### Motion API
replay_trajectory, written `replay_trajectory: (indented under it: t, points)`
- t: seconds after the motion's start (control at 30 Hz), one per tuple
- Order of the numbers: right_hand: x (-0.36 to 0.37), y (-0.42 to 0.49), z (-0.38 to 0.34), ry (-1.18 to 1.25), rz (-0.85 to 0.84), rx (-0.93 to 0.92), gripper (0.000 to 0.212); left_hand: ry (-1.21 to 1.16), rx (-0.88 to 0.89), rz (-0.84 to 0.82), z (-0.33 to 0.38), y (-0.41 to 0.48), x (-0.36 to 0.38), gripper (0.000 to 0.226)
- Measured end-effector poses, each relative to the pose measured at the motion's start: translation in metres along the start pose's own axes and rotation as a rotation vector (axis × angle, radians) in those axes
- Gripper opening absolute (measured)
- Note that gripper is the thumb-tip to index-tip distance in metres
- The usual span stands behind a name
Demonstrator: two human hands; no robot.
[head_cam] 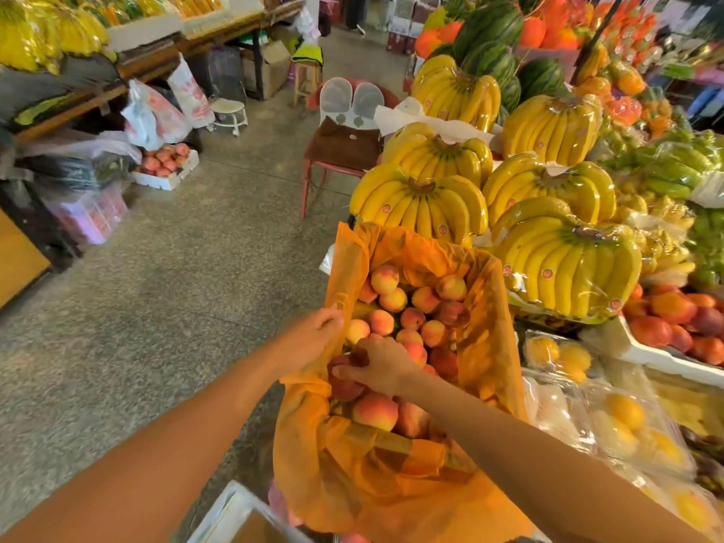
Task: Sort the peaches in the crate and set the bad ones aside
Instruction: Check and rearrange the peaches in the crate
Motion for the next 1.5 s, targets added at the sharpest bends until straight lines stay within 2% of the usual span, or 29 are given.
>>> replay_trajectory:
  t: [0.13,0.33,0.43,0.57,0.7,0.77,0.87,0.97,1.07,1.17,1.27,1.5]
  points:
    - [-0.002,-0.004,-0.002,0.043,-0.104,0.016,0.038,0.012,0.044,-0.071,0.002,-0.001,0.004,0.044]
    - [0.003,-0.017,0.006,0.086,-0.03,0.161,0.049,0.138,0.059,-0.13,-0.003,-0.003,0.009,0.049]
    - [0.007,-0.017,0.007,0.106,-0.015,0.162,0.049,0.165,0.067,-0.116,-0.001,-0.001,0.008,0.049]
    - [0.002,-0.012,0.013,0.149,-0.058,0.109,0.053,0.205,0.125,-0.015,0.01,0.006,0.0,0.034]
    - [-0.026,0.001,0.033,0.316,-0.049,0.042,0.035,0.209,0.182,0.154,0.028,0.022,-0.014,0.027]
    - [-0.047,0.009,0.048,0.335,-0.017,0.017,0.028,0.16,0.166,0.178,0.042,0.033,-0.013,0.021]
    - [-0.073,0.021,0.078,0.363,0.015,0.004,0.028,0.114,0.172,0.169,0.066,0.054,0.001,0.011]
    - [-0.09,0.03,0.112,0.356,0.033,0.016,0.026,0.109,0.163,0.178,0.076,0.078,0.014,0.011]
    - [-0.105,0.036,0.138,0.351,0.064,0.016,0.011,0.136,0.126,0.226,0.078,0.095,0.02,0.024]
    - [-0.12,0.04,0.155,0.305,0.14,0.002,0.022,0.206,0.089,0.243,0.083,0.107,0.026,0.017]
    - [-0.13,0.045,0.167,0.262,0.206,0.007,0.022,0.281,0.072,0.225,0.085,0.12,0.031,0.009]
    - [-0.131,0.053,0.192,0.262,0.262,0.097,0.034,0.442,0.059,0.092,0.084,0.155,0.044,0.021]
Point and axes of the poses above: each hand's wrist, its own y-axis towards the middle knuckle, its own x-axis out of the palm, z = x × y, the point moved 9 cm from there along y, towards the middle knuckle, and after that the axes turned 4 degrees about z, right-handed, at the moved point
